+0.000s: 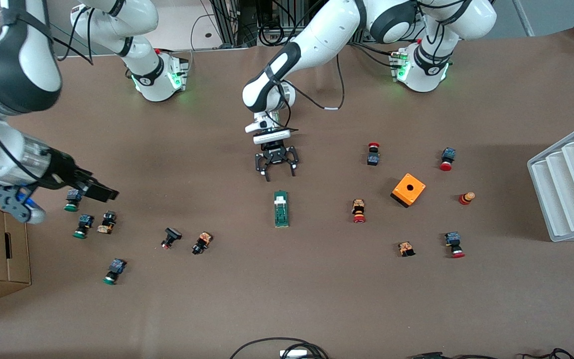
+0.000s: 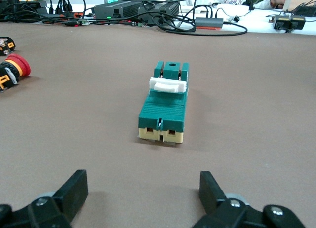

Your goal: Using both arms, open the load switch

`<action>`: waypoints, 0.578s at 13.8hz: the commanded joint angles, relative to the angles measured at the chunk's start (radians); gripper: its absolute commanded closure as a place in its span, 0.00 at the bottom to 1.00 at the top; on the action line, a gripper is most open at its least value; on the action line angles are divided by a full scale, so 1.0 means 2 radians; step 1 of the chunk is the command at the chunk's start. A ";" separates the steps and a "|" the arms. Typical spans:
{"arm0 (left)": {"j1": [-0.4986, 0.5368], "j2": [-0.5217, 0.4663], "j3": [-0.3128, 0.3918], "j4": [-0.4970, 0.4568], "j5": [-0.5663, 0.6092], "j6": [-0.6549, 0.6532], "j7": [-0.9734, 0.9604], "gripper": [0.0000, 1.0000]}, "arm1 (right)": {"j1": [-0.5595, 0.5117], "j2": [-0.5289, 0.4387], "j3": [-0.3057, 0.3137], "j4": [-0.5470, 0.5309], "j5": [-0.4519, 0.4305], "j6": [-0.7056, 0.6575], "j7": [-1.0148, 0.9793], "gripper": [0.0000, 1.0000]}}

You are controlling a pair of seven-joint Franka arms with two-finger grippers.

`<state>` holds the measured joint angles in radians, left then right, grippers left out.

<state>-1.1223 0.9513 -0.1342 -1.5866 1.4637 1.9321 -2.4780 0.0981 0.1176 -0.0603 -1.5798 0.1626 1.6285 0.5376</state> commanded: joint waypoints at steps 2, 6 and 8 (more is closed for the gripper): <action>0.004 0.012 -0.004 0.029 -0.030 0.003 0.041 0.00 | -0.052 -0.044 0.003 -0.038 -0.015 0.011 -0.183 0.00; 0.004 -0.002 -0.003 0.032 -0.068 0.002 0.085 0.00 | -0.061 -0.072 -0.030 -0.084 -0.025 0.062 -0.311 0.00; 0.005 -0.006 -0.003 0.032 -0.068 0.002 0.086 0.00 | -0.061 -0.076 -0.031 -0.097 -0.033 0.082 -0.321 0.00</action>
<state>-1.1186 0.9499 -0.1354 -1.5302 1.3477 1.9335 -2.3357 -0.0265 0.0119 -0.1273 -1.7033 0.1336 1.7334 -0.0711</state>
